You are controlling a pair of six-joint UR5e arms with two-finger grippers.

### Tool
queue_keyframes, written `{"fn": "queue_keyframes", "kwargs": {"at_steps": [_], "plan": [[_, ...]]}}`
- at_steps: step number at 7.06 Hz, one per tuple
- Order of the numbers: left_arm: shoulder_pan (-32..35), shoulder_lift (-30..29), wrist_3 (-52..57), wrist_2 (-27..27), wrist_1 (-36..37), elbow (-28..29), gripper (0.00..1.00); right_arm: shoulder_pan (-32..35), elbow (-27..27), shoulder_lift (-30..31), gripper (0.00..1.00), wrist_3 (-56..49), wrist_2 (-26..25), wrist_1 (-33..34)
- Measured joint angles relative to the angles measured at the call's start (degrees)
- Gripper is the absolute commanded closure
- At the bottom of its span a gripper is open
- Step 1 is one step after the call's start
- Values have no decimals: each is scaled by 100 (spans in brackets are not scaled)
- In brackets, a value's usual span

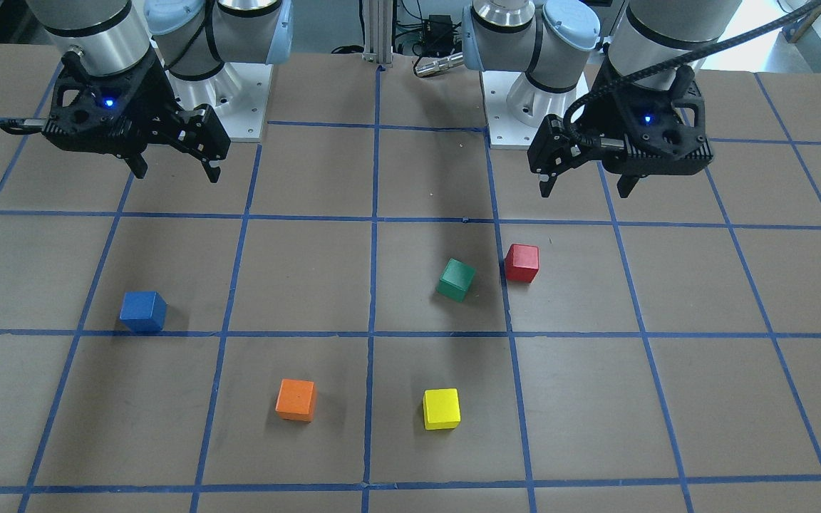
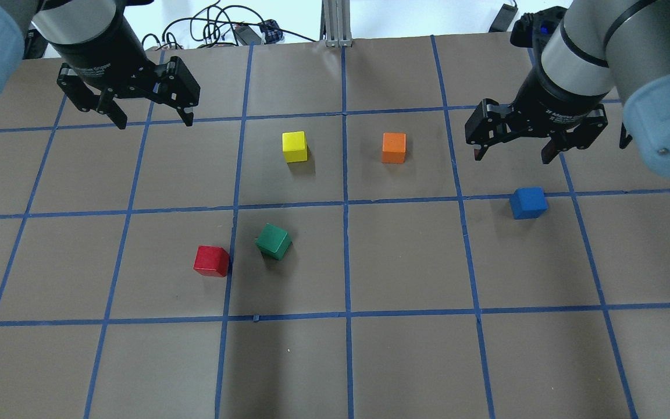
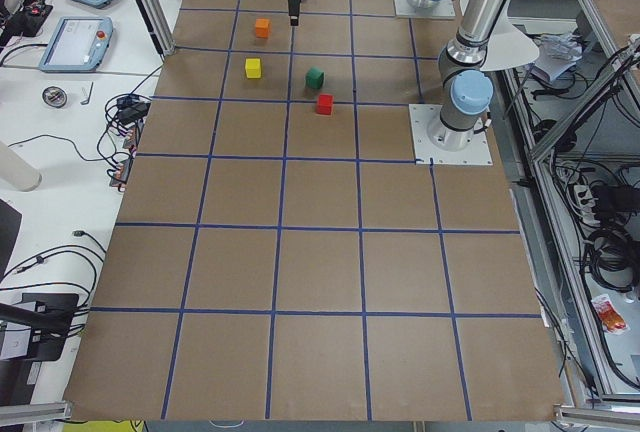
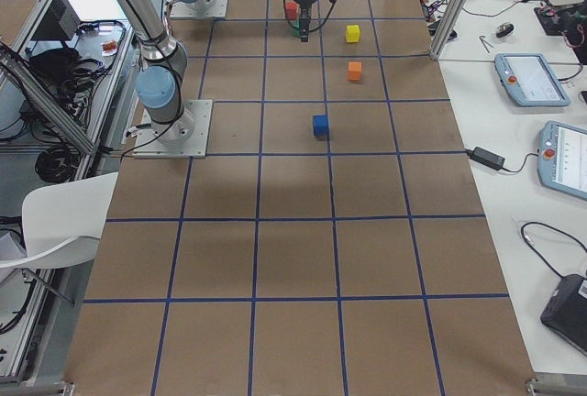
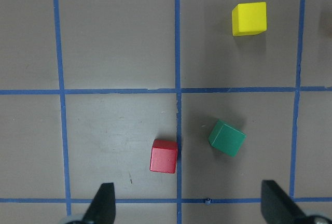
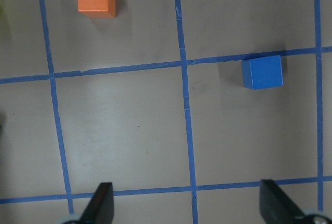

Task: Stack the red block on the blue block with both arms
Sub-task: 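Move the left gripper down toward the red cube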

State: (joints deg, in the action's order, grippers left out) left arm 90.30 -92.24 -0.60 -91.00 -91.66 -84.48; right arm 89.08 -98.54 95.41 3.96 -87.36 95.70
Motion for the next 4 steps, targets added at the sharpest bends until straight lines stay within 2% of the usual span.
{"fn": "queue_keyframes", "kwargs": {"at_steps": [4], "plan": [[11, 289, 79, -27, -24, -451, 0, 4, 1, -2, 0, 6, 11, -1]]}}
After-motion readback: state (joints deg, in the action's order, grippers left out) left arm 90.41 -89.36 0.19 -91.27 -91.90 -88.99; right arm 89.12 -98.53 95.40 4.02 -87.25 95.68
